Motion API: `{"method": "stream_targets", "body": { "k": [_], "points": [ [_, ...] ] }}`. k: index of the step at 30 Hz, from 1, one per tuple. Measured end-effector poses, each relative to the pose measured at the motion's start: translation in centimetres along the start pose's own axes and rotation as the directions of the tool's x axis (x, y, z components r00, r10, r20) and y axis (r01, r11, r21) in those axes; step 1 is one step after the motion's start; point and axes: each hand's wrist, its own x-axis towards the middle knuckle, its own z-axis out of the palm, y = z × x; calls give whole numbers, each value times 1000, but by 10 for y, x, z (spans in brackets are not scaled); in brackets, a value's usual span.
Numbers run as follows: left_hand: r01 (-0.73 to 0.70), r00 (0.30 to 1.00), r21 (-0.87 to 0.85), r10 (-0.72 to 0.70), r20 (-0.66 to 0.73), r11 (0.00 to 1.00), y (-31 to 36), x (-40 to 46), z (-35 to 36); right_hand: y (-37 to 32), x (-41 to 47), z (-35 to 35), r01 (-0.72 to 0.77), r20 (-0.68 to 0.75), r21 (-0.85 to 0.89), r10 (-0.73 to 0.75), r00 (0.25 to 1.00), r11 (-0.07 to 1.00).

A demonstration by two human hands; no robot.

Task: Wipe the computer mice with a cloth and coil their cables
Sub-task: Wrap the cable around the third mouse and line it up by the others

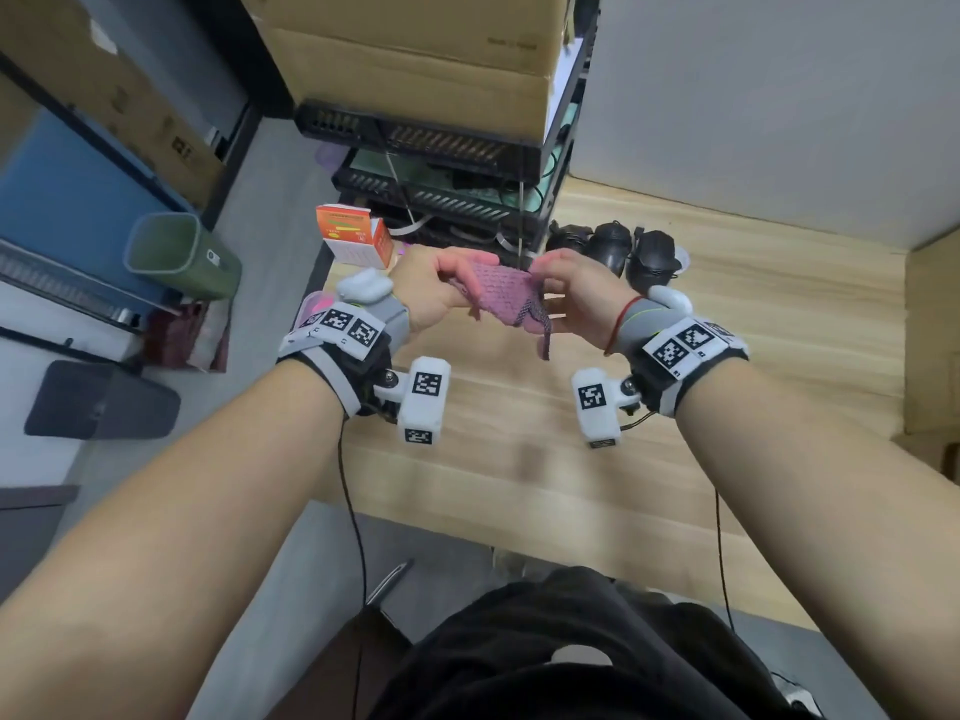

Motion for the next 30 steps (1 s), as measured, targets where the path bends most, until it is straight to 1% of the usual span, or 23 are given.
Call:
{"method": "stream_targets", "body": {
  "k": [2, 4, 5, 6, 7, 8, 9, 10, 11, 12, 14, 15, 18, 19, 20, 23, 24, 25, 26, 28, 29, 30],
  "points": [
    [24, 999, -6, -24, 33, 1000, -4, 0, -4, 5, 3, 4, 16, 85, -111, -7, 996, 994],
    [88, 995, -19, -87, 43, 996, -9, -1, -8, 8, 6, 10, 23, 95, -192, -5, 995, 981],
    [144, 988, -68, -140, 59, 987, -13, -2, -13, 9, 11, 14, 16, 77, -211, 0, 997, 977],
    [212, 975, -165, -197, 103, 963, -16, -3, -17, 10, 15, 16, 10, 49, -224, 1, 999, 974],
    [283, 955, -287, -240, 176, 915, -18, -5, -20, 11, 15, 16, 1, 26, -226, 5, 1000, 974],
    [355, 930, -409, -274, 243, 841, -23, -7, -25, 13, 18, 18, -11, 27, -209, 17, 999, 978],
    [409, 910, -485, -306, 280, 773, -27, -9, -29, 16, 20, 21, -23, 37, -192, 31, 999, 981],
    [449, 893, -522, -345, 288, 725, -31, -10, -31, 19, 23, 25, -30, 59, -169, 40, 997, 985],
    [468, 884, -519, -389, 261, 716, -37, -10, -32, 24, 28, 28, -34, 81, -144, 46, 996, 989],
    [473, 879, -474, -434, 198, 742, -47, -11, -33, 30, 33, 33, -46, 100, -123, 58, 993, 991],
    [445, 888, -264, -460, 5, 856, -61, -15, -29, 41, 40, 38, -75, 86, -134, 87, 992, 988],
    [436, 890, -149, -449, -72, 888, -68, -17, -29, 48, 46, 40, -104, 61, -170, 116, 991, 980],
    [406, 905, 73, -390, -171, 911, -99, -16, -35, 78, 63, 47, -205, 22, -307, 222, 975, 929],
    [386, 913, 137, -357, -197, 912, -99, -17, -36, 85, 63, 49, -214, 26, -321, 235, 972, 923],
    [375, 917, 191, -332, -223, 907, -105, -17, -37, 96, 66, 53, -227, 39, -299, 249, 968, 927],
    [312, 936, 314, -233, -266, 897, -118, -9, -42, 120, 89, 66, -272, 49, -155, 282, 958, 950],
    [282, 945, 376, -189, -265, 883, -115, -9, -43, 123, 93, 68, -285, 18, -124, 290, 957, 950],
    [272, 951, 429, -173, -256, 862, -117, -8, -45, 128, 100, 70, -302, -33, -130, 300, 953, 944],
    [278, 952, 469, -175, -252, 838, -118, -5, -46, 130, 108, 69, -316, -107, -203, 300, 948, 927],
    [311, 946, 582, -189, -262, 752, -122, -4, -42, 135, 115, 68, -320, -244, -417, 235, 941, 851],
    [315, 947, 633, -193, -257, 707, -126, -4, -38, 136, 118, 69, -309, -280, -470, 193, 941, 827],
    [297, 954, 672, -191, -230, 678, -129, -5, -33, 137, 119, 68, -292, -293, -475, 164, 942, 830]
  ]
}}
